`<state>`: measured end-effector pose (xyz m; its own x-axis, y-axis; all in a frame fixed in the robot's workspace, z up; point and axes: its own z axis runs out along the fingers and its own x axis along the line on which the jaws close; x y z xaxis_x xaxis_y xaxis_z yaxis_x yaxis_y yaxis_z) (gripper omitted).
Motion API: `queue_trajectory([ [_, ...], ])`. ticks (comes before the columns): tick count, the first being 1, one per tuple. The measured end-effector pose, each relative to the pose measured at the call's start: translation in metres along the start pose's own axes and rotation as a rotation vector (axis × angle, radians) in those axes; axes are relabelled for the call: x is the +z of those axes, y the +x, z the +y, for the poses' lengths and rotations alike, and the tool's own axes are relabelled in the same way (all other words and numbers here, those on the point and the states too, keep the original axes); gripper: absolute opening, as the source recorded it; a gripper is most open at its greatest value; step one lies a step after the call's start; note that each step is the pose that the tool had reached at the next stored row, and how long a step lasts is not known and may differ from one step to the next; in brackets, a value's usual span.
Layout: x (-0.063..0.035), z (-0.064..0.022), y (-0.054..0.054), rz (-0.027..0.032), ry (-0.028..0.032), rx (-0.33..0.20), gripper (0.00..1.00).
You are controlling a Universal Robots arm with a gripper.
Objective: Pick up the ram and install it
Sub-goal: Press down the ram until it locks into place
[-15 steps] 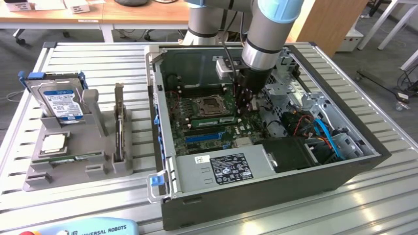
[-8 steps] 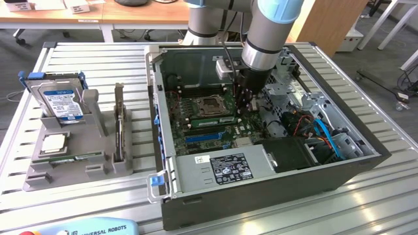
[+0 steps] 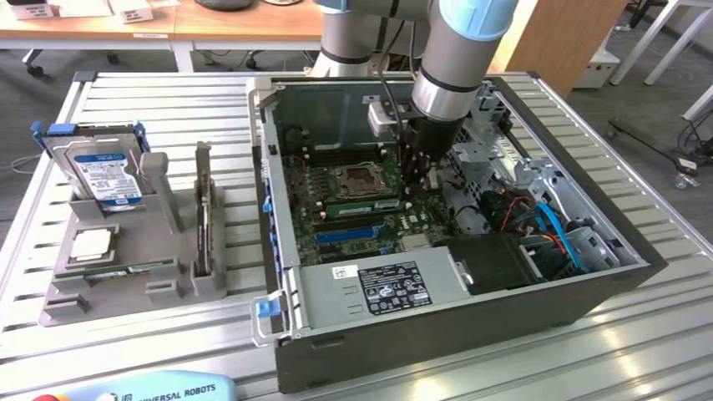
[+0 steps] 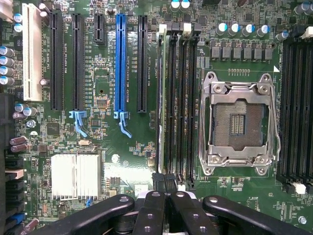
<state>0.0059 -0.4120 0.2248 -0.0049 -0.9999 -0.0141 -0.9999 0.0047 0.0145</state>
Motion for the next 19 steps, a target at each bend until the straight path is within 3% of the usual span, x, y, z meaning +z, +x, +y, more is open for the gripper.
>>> queue_trajectory([
  [19,0.0019,0.0,0.0001,0.0002,0.0,0.0,0.1],
])
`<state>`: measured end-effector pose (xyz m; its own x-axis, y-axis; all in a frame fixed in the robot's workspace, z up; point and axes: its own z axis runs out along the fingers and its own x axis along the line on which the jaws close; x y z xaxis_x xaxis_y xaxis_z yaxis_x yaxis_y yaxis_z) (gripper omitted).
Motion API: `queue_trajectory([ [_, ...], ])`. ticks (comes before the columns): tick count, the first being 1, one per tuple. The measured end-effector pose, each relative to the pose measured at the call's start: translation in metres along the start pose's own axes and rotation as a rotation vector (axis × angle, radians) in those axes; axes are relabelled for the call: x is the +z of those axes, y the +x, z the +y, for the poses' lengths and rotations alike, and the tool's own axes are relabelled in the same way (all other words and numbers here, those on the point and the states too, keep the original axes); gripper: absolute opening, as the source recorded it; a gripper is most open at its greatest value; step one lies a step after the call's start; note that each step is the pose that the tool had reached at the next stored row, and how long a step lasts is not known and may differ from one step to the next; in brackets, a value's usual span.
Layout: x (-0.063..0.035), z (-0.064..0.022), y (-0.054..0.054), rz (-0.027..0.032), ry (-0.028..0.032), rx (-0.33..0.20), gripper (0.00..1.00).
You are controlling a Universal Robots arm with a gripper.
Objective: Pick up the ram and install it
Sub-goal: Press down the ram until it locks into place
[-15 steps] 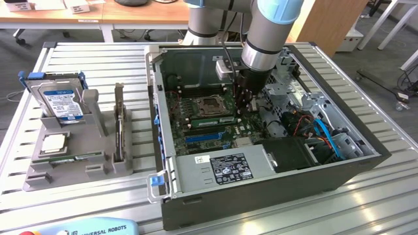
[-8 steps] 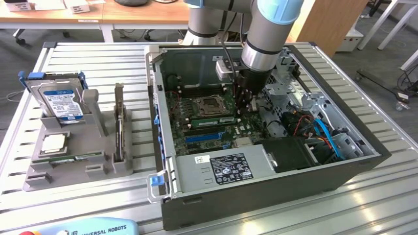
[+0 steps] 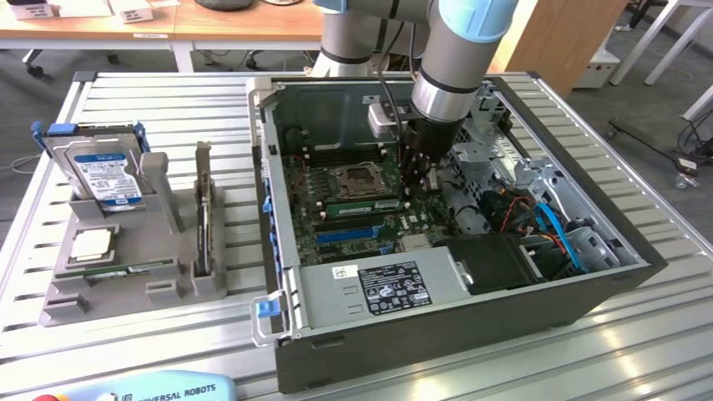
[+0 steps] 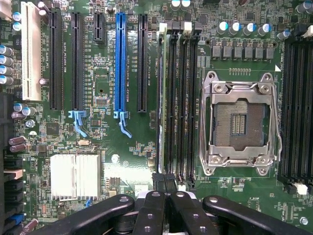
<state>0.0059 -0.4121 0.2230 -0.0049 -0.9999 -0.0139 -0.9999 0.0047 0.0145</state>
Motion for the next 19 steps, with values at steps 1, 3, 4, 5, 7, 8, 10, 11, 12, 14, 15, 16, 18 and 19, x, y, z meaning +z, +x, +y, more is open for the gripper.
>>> queue_trajectory([
  [1,0.0001,0.0,0.0,0.0,-0.0001,0.0,0.1],
  [3,0.0001,0.0,0.0,0.0001,-0.0001,0.0,0.1],
  [4,0.0001,0.0,0.0,0.0,-0.0001,0.0,0.1],
  [5,0.0001,0.0,0.0,0.0,-0.0001,0.0,0.1],
  [7,0.0003,0.0,0.0,-0.0001,0.0,0.0,0.1],
  [8,0.0006,0.0,0.0,-0.0002,0.0,0.0,0.1],
  [10,0.0007,0.0,0.0,0.0001,0.0,0.0,0.1],
  [11,0.0007,0.0,0.0,0.0001,-0.0001,0.0,0.1],
  [12,0.0007,0.0,0.0,0.0,-0.0001,0.0,0.1],
  [14,0.0008,0.0,0.0,-0.0001,0.0,0.0,0.1],
  [15,0.0008,0.0,0.0,0.0001,-0.0001,0.0,0.1],
  [16,0.0009,0.0,0.0,0.0,-0.0001,0.0,0.1],
  [18,0.0009,0.0,0.0,0.0001,-0.0001,0.0,0.1],
  [19,0.0009,0.0,0.0,0.0,-0.0001,0.0,0.1],
])
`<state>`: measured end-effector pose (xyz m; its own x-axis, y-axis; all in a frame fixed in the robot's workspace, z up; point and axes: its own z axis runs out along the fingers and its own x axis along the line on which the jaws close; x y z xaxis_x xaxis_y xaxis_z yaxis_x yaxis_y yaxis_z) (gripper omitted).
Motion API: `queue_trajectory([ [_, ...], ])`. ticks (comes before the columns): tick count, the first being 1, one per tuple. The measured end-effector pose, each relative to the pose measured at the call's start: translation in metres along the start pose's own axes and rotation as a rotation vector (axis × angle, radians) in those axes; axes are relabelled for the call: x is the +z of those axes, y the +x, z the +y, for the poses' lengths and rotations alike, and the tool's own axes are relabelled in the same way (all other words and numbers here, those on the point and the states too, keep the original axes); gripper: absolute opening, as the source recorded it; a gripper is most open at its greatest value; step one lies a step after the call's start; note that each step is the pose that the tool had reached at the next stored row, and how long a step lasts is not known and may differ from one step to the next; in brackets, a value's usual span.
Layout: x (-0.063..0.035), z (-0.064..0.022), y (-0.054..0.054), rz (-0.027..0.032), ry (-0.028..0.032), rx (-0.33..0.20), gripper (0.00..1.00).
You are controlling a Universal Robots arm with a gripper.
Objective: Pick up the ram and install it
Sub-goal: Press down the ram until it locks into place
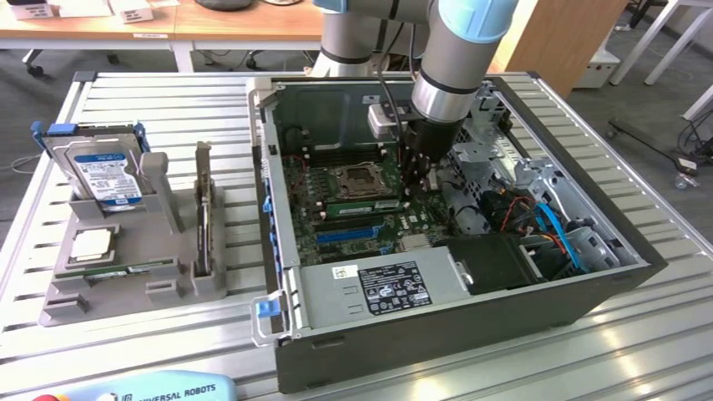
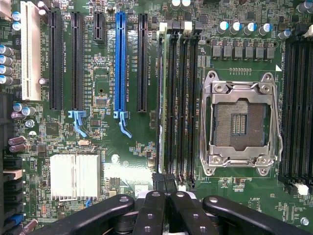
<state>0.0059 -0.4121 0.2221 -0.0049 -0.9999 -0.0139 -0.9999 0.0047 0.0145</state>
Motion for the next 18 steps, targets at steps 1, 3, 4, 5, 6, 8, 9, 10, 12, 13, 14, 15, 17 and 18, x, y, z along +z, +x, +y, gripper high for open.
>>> queue_trajectory([
  [1,0.0,0.0,0.0,-0.0001,0.0,0.0,0.1],
  [3,0.0003,0.0,0.0,0.0,0.0,0.0,0.1],
  [4,0.0003,0.0,0.0,0.0001,0.0,0.0,0.1],
  [5,0.0003,0.0,0.0,0.0001,0.0,0.0,0.1],
  [6,0.0003,0.0,0.0,0.0,0.0,0.0,0.1],
  [8,0.0003,0.0,0.0,-0.0001,0.0,0.0,0.1],
  [9,0.0001,0.0,0.0,-0.0003,0.0001,0.0,0.1],
  [10,-0.0003,0.0,0.0,-0.0008,0.0002,0.0,0.1],
  [12,-0.0025,0.0001,0.0,-0.0009,0.0,0.0,0.1],
  [13,-0.0042,0.0001,0.0,-0.0001,0.0,0.0,0.1],
  [14,-0.0058,0.0001,0.0,-0.0003,0.0001,0.0,0.1],
  [15,-0.0075,0.0002,0.0,-0.0001,0.0,0.0,0.1],
  [17,-0.0108,0.0001,0.0,-0.0001,0.0001,0.0,0.1],
  [18,-0.0124,0.0002,0.0,-0.0001,0.0,0.0,0.1],
])
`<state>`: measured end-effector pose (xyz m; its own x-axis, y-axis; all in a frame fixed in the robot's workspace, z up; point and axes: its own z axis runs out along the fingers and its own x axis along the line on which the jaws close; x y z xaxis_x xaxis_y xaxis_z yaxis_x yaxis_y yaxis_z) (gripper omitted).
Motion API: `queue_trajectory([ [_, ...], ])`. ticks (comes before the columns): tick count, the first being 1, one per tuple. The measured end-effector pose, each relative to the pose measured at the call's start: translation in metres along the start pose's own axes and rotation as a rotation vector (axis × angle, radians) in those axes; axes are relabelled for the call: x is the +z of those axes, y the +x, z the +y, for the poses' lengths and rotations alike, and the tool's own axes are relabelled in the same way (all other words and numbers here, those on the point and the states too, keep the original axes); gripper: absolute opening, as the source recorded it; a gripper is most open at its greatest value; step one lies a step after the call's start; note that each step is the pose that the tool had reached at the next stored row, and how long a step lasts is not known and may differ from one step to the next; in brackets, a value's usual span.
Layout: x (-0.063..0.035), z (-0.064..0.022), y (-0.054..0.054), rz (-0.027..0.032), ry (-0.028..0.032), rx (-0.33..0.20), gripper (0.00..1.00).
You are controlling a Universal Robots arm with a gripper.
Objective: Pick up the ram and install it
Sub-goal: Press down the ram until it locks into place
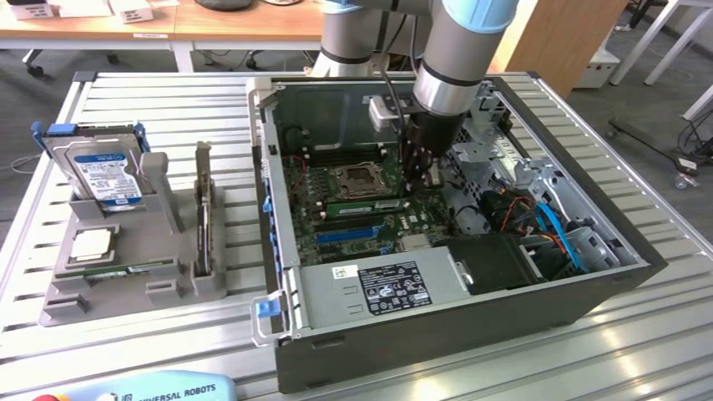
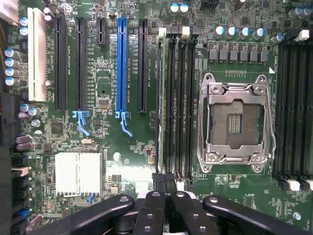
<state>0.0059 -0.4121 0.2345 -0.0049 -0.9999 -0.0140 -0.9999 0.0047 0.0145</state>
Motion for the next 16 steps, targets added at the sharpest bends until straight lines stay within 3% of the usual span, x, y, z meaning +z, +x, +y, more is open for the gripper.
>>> queue_trajectory([
  [4,-0.0048,0.0001,-0.0001,0.0,0.0,0.0,0.1],
  [13,-0.0048,0.0004,0.0,0.0,0.0,0.0,0.1],
  [16,-0.0047,0.0057,-0.0001,0.0001,-0.0001,0.0,0.1],
])
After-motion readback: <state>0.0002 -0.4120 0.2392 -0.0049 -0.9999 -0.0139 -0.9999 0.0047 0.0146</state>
